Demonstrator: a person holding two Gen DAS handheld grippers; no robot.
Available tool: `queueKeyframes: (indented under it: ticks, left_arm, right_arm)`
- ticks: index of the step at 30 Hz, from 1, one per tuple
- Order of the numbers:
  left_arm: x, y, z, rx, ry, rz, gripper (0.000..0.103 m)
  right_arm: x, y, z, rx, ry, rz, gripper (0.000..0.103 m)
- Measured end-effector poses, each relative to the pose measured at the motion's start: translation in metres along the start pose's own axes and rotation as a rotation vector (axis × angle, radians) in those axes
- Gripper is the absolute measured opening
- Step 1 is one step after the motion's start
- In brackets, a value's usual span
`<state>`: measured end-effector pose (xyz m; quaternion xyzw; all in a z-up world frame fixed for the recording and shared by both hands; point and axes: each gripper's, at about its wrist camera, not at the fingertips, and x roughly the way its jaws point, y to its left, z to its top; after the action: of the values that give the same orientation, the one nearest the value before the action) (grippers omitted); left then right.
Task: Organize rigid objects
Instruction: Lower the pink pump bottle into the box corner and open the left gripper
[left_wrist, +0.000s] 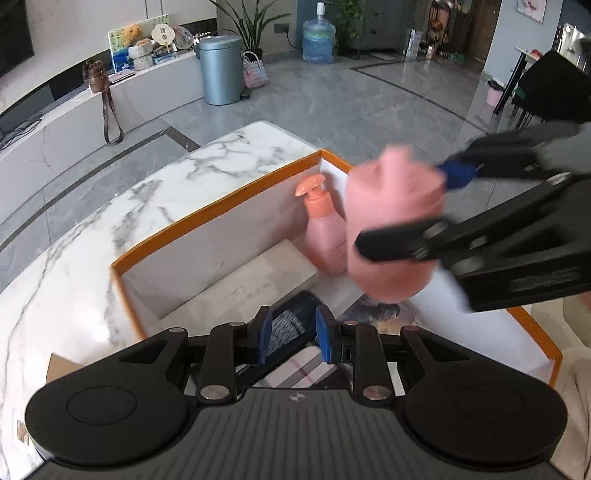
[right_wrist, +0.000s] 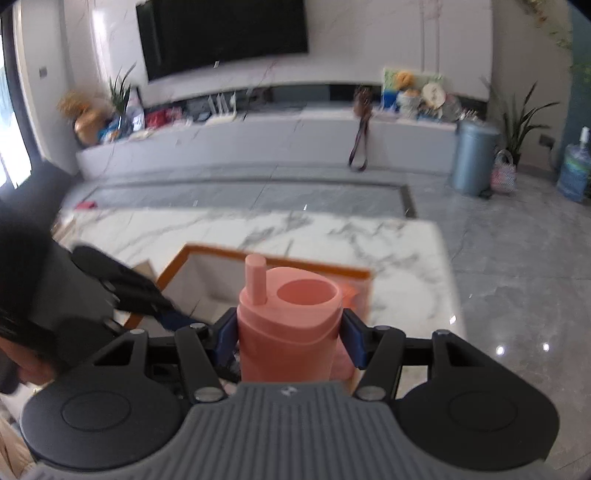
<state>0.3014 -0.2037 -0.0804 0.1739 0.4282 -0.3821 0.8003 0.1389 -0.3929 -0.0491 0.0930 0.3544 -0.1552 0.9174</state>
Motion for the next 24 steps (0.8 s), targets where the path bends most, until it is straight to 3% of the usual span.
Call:
queueKeyframes:
  ticks: [8, 13, 24]
  left_arm:
    - [0.004, 0.013, -0.010, -0.025, -0.043, -0.011, 0.029]
    - [0.005, 0.014, -0.017, -0.029, -0.056, -0.036, 0.029]
    - [0.013, 0.016, -0.028, -0.050, -0.071, -0.048, 0.030]
  right_arm:
    - [0.050, 0.019, -0.007, -0.106, 0.119, -0.069, 0.059]
    - [0.071, 0.018, -0.012, -0.156, 0.164, -0.163, 0.059]
    - [0.070, 0.012, -0.011, -0.290, 0.262, -0.137, 0.061]
